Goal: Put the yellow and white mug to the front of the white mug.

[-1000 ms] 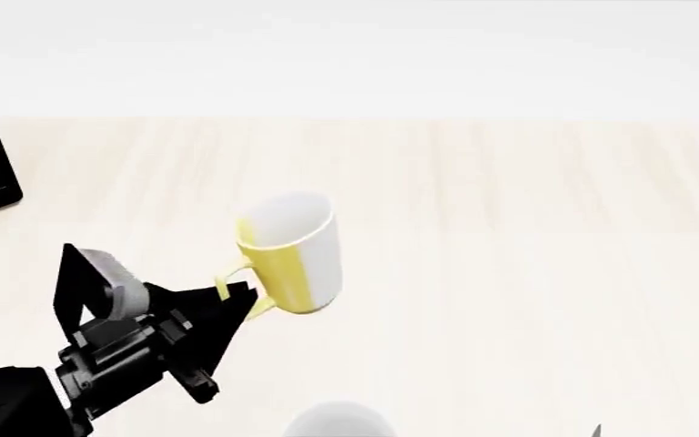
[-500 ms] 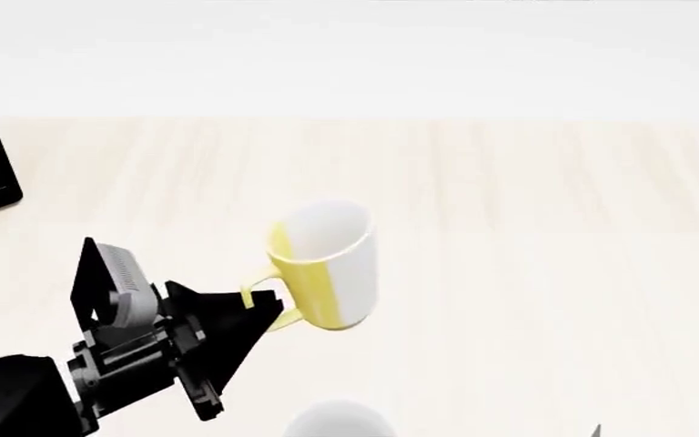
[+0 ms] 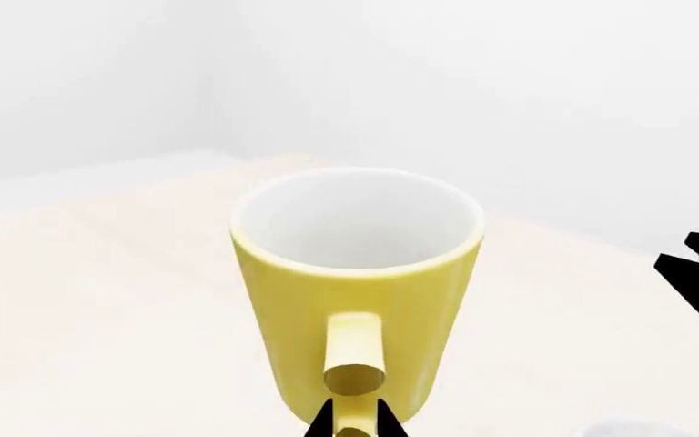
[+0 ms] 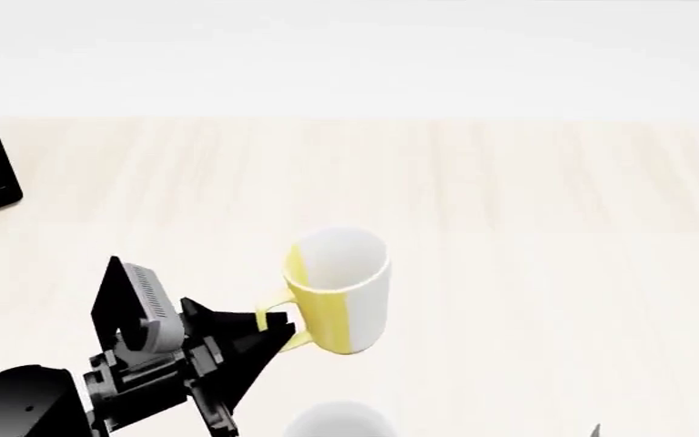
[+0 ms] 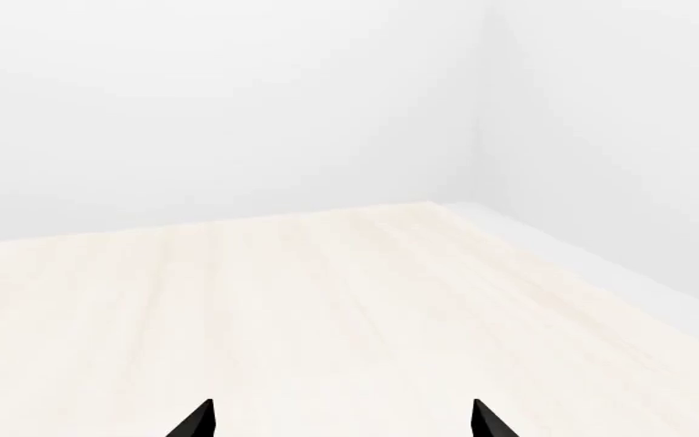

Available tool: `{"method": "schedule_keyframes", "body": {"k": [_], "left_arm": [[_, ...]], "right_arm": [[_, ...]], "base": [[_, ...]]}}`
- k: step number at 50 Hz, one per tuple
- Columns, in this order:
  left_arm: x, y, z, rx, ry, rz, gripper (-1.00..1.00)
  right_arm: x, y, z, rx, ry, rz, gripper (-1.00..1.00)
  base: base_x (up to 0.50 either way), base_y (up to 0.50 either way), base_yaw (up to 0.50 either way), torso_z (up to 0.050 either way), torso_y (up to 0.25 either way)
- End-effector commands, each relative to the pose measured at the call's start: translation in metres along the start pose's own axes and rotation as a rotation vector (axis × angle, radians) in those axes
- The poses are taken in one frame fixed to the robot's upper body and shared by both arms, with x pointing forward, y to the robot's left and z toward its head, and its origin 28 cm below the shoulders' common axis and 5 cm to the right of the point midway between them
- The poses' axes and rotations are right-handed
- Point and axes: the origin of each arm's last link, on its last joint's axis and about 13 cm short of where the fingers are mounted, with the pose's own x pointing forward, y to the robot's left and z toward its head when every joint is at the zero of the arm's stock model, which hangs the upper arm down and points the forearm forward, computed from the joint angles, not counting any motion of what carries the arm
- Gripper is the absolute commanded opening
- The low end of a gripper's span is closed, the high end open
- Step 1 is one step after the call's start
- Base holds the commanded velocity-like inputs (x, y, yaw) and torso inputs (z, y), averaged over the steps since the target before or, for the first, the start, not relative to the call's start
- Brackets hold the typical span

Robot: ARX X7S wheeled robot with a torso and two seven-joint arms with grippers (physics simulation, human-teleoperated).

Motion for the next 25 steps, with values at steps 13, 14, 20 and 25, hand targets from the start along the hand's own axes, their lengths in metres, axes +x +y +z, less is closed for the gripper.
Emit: {"method": "schedule_keyframes", "body": {"k": [13,14,20,25], "left_arm": [[-0.004,0.006,-0.021,0.017,0.049,-0.004,-1.0],[-0.004,0.006,-0.022,0.019,0.05,-0.004,-1.0],[-0.002,0.005,-0.028,0.025,0.071,-0.011,-1.0],[0.0,0.002,-0.031,0.033,0.082,-0.023,-1.0]], "right_arm": [[0.001,0.001,-0.001,-0.003,0.003,0.007,1.0],[0.001,0.001,-0.001,-0.002,0.002,0.007,1.0],[0.001,0.001,-0.001,-0.003,0.003,0.007,1.0],[0.001,0.001,-0.001,-0.004,0.003,0.008,1.0]], "base": [[0.0,0.0,0.0,0.0,0.001],[0.0,0.0,0.0,0.0,0.0],[0.0,0.0,0.0,0.0,0.0],[0.0,0.0,0.0,0.0,0.0]]}}
